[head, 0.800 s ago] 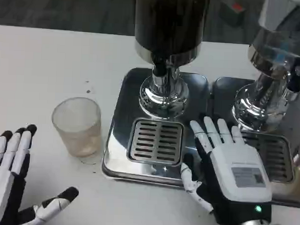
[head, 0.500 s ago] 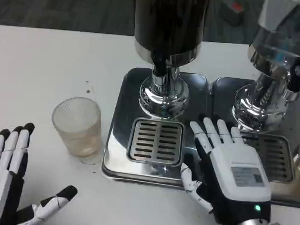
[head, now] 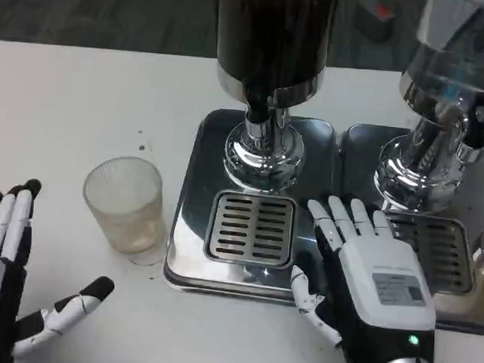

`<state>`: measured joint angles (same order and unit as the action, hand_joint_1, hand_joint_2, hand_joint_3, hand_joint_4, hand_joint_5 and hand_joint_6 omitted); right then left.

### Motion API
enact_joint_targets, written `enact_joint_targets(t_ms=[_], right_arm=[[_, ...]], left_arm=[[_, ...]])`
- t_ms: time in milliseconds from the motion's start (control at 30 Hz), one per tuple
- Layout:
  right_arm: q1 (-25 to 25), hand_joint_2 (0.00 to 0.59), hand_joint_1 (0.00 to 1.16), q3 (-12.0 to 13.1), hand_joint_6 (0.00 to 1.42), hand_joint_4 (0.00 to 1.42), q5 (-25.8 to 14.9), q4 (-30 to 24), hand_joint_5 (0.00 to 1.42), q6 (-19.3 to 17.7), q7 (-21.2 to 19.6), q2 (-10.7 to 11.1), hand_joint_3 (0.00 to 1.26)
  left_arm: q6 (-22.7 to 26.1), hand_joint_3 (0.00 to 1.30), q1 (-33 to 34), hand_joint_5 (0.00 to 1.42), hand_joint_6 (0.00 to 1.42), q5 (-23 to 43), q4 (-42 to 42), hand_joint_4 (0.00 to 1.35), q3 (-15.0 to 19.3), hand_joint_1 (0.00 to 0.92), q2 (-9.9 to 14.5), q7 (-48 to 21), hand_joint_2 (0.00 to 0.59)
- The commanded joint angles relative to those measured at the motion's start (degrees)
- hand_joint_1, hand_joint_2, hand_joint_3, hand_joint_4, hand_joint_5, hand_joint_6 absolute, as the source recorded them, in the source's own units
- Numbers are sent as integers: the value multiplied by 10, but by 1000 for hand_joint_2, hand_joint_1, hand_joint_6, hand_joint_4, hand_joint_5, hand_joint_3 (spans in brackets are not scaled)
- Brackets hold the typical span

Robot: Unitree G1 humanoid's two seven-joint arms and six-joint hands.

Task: Grasp the cup under the faucet to collect the drink, then remove the cup.

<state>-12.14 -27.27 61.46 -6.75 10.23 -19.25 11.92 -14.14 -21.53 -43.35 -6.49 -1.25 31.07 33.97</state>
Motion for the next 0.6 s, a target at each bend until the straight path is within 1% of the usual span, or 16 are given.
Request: enact_joint_targets(t_ms=[33, 100, 133, 200, 267, 367, 433, 533, 600], right_arm=[[-3, 586, 123, 5, 36, 52, -9, -3, 37, 4, -5, -6, 105], [-3, 586, 123, 6, 39, 52, -9, -3, 37, 5, -6, -8, 105], [-3, 586, 123, 6, 39, 52, -9, -3, 37, 6, -8, -9, 105], [-3, 586, 123, 7, 41, 52, -8, -3, 37, 8, -10, -12, 105], [-6, 586, 123, 6, 51, 52, -7, -5, 37, 12, -10, -15, 105], [-9, 586, 124, 4, 55, 48, -5, -8, 37, 17, -9, -20, 105], [-11, 586, 124, 3, 56, 46, -4, -10, 37, 20, -10, -23, 105], [-12, 586, 124, 3, 69, 43, -2, -11, 37, 22, -10, -24, 105], [-12, 586, 124, 4, 70, 42, -2, -13, 37, 23, -10, -24, 105]], left_arm=[[-11, 0, 25, 0, 0, 28, -20, 0, 14, 0, 7, -23, 47], [-29, 0, 51, 0, 0, 61, -53, 0, 17, 0, 10, -44, 27], [-38, 0, 61, 0, 0, 74, -68, 0, 18, 0, 12, -51, 13], [-60, 0, 82, 0, 0, 90, -101, 0, 18, 0, 14, -56, 2], [-97, 0, 110, 0, 0, 110, -145, 0, 16, 0, 9, -50, 0], [-129, 0, 147, 0, 0, 135, -204, 0, 14, 0, -1, -59, 0], [-142, 0, 170, 0, 0, 147, -240, 0, 9, 0, -7, -67, 0], [-153, 0, 192, 0, 0, 153, -272, 0, 1, 0, -13, -72, 0], [-167, 0, 210, 0, 0, 142, -301, 0, -11, 0, -14, -62, 0]])
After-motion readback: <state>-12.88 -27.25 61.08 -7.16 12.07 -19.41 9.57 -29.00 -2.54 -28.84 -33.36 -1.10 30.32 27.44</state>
